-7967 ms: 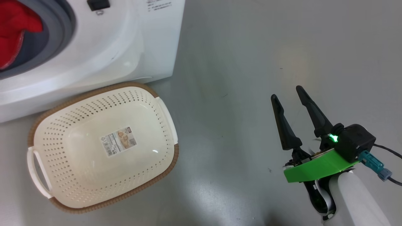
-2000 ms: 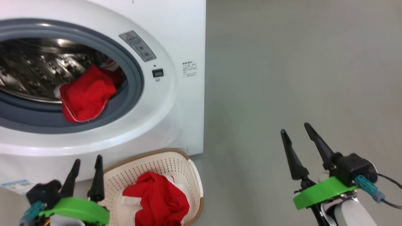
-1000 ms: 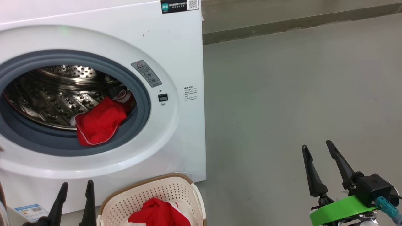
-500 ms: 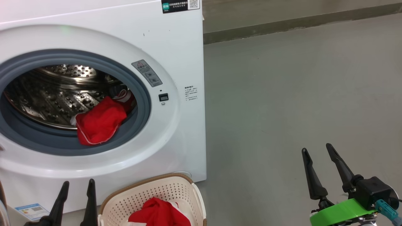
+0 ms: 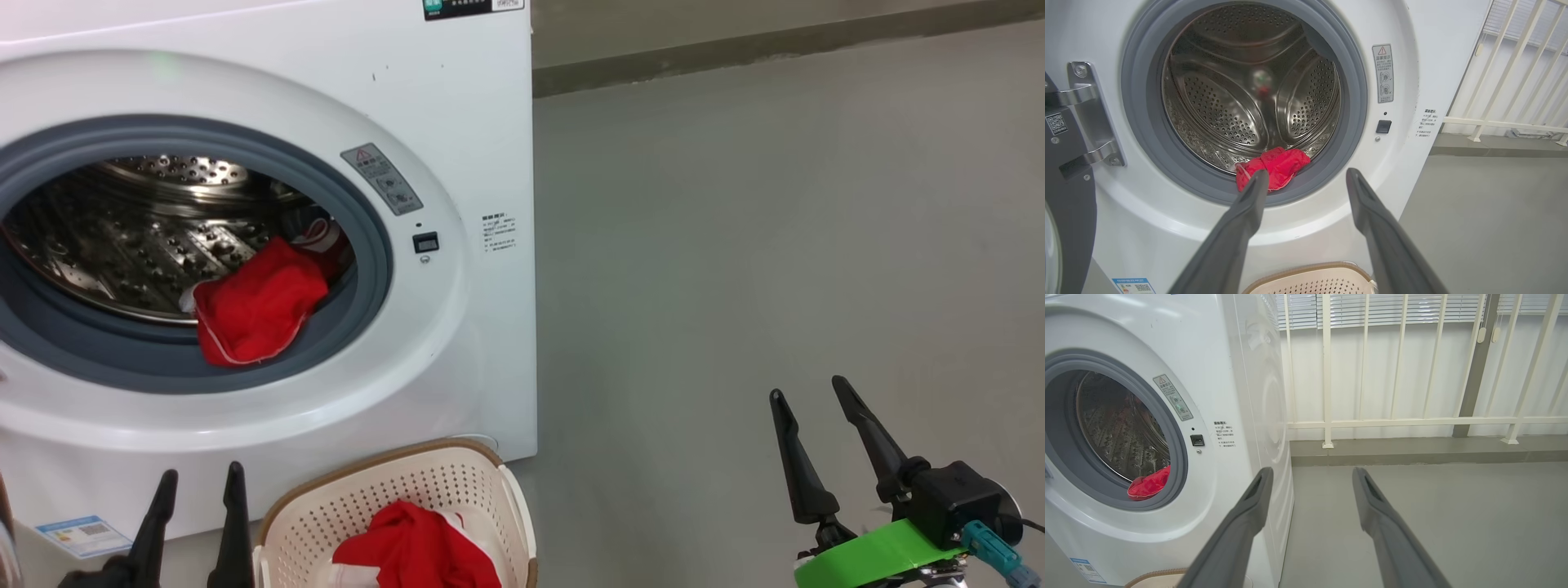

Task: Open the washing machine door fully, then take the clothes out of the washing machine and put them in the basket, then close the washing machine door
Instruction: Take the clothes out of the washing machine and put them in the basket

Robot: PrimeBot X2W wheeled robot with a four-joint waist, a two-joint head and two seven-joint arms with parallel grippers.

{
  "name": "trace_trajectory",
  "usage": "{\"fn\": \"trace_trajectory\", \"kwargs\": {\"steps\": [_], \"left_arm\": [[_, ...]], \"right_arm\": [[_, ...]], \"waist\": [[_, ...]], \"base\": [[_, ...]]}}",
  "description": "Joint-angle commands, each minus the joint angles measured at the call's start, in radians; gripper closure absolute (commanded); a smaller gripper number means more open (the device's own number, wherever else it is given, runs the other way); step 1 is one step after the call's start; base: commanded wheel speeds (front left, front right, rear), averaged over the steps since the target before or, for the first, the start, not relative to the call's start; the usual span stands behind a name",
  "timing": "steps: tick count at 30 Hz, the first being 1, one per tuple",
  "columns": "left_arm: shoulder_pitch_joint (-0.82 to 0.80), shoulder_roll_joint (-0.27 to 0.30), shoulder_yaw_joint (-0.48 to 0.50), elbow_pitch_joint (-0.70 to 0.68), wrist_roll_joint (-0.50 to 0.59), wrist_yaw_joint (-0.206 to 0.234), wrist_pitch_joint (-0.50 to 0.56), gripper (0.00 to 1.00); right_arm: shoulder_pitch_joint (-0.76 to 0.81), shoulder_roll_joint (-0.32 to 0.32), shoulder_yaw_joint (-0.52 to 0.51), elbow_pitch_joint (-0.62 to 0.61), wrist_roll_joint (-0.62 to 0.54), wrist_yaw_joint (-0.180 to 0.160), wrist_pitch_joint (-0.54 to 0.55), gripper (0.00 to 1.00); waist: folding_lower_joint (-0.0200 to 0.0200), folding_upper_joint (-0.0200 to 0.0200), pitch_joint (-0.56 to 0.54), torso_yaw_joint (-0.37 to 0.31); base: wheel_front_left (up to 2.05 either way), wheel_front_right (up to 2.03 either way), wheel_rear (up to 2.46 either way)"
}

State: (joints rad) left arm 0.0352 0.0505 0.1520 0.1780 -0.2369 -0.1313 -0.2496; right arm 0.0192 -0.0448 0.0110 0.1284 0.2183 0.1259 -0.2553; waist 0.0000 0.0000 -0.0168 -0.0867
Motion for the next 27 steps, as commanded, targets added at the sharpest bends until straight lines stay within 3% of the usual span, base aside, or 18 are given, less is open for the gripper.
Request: {"fn": "trace_trajectory", "kwargs": {"steps": [1, 8, 27], "left_arm": [[-0.058, 0.011, 0.033, -0.009, 0.014, 0.001, -0.012, 0.00], [-0.182, 0.019, 0.028, 0.075, 0.017, 0.001, -0.012, 0.00], [-0.733, 0.145, 0.061, 0.419, 0.017, 0.003, -0.012, 0.00]], "right_arm": [[-0.015, -0.005, 0.024, -0.027, -0.012, 0.005, -0.006, 0.00], [-0.032, -0.005, 0.036, -0.033, -0.021, 0.005, -0.006, 0.00], [-0.196, -0.005, 0.076, -0.067, -0.005, 0.005, -0.006, 0.00]], "waist": [[0.0000, 0.0000, 0.013, 0.001], [0.0000, 0.0000, 0.083, 0.006], [0.0000, 0.0000, 0.414, -0.015]], "base": [[0.00, 0.00, 0.00], [0.00, 0.00, 0.00], [0.00, 0.00, 0.00]]}}
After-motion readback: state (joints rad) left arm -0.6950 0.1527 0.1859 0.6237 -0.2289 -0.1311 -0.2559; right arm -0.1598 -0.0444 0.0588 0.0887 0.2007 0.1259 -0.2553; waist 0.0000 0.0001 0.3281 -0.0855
